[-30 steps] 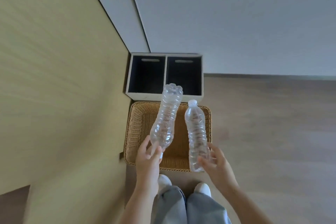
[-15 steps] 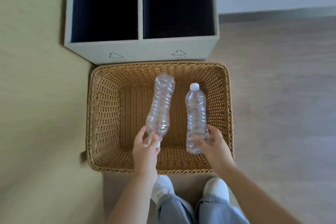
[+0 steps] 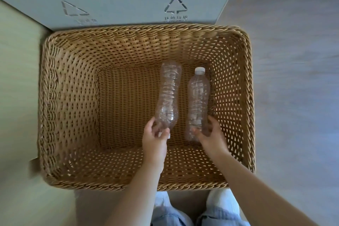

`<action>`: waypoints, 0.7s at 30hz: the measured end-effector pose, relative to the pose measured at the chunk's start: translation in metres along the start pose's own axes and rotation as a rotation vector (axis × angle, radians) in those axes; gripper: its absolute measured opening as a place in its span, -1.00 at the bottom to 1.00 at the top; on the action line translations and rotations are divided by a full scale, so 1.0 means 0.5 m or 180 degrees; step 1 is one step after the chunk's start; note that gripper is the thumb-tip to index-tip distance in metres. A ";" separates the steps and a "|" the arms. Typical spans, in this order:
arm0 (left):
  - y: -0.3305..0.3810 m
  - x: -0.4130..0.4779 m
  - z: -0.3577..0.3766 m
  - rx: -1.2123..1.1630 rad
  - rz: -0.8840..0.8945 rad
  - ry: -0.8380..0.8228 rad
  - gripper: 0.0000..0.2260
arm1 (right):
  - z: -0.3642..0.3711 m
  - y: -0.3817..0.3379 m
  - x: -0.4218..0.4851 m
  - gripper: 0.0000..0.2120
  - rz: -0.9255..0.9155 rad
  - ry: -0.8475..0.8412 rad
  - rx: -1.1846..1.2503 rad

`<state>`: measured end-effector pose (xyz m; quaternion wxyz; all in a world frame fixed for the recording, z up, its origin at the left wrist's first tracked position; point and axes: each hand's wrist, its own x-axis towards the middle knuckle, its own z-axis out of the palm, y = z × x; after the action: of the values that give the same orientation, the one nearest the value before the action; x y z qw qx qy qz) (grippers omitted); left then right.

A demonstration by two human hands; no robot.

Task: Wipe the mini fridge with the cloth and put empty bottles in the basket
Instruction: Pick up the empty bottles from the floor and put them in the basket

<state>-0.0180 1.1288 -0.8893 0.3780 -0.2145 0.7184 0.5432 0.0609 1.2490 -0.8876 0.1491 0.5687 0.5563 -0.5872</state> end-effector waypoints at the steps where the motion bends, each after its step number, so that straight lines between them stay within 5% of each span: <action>1: -0.008 0.008 0.001 0.0079 0.0002 -0.0055 -0.52 | 0.003 0.003 0.008 -0.35 0.0035 -0.0008 -0.0024; 11: -0.026 0.039 -0.003 0.0176 -0.0474 -0.0348 -0.47 | -0.009 0.005 0.040 -0.39 0.0250 -0.0025 0.0011; 21: 0.018 -0.008 -0.012 0.0367 -0.0346 -0.0307 -0.52 | -0.030 -0.032 -0.013 -0.41 0.0048 0.0107 -0.0239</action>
<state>-0.0237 1.1258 -0.8797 0.4528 -0.2046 0.7167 0.4894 0.0577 1.2636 -0.8705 0.1655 0.5766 0.5761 -0.5551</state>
